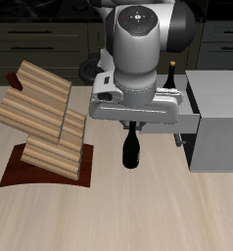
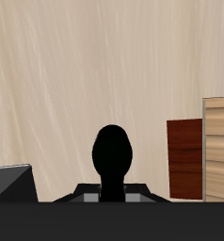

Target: Place the wine bottle from the table into the top drawer

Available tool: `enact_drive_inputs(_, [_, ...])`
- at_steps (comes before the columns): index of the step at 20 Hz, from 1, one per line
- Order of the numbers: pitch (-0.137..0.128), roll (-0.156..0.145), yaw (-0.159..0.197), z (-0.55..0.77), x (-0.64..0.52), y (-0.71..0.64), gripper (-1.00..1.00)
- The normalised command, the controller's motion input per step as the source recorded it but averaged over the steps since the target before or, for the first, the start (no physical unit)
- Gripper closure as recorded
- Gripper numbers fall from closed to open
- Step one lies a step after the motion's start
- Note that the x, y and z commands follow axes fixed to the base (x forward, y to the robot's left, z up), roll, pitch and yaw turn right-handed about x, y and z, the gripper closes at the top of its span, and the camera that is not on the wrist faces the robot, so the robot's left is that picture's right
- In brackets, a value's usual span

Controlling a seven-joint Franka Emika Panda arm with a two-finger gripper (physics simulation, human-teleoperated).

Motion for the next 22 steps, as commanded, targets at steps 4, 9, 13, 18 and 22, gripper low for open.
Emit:
enact_drive_inputs(4, [-0.056, 0.007, 0.017, 0.39, -0.11, 0.08, 1.00])
enact_drive_inputs(9, [-0.051, 0.015, -0.002, 0.31, -0.10, 0.09, 1.00])
enact_drive_inputs(13, [-0.032, 0.027, 0.017, 0.32, -0.09, 0.12, 1.00])
enact_drive_inputs(18, [-0.047, 0.014, 0.012, 0.40, -0.17, 0.13, 1.00])
enact_drive_inputs(22, [-0.053, 0.011, 0.023, 0.40, -0.17, 0.10, 1.00])
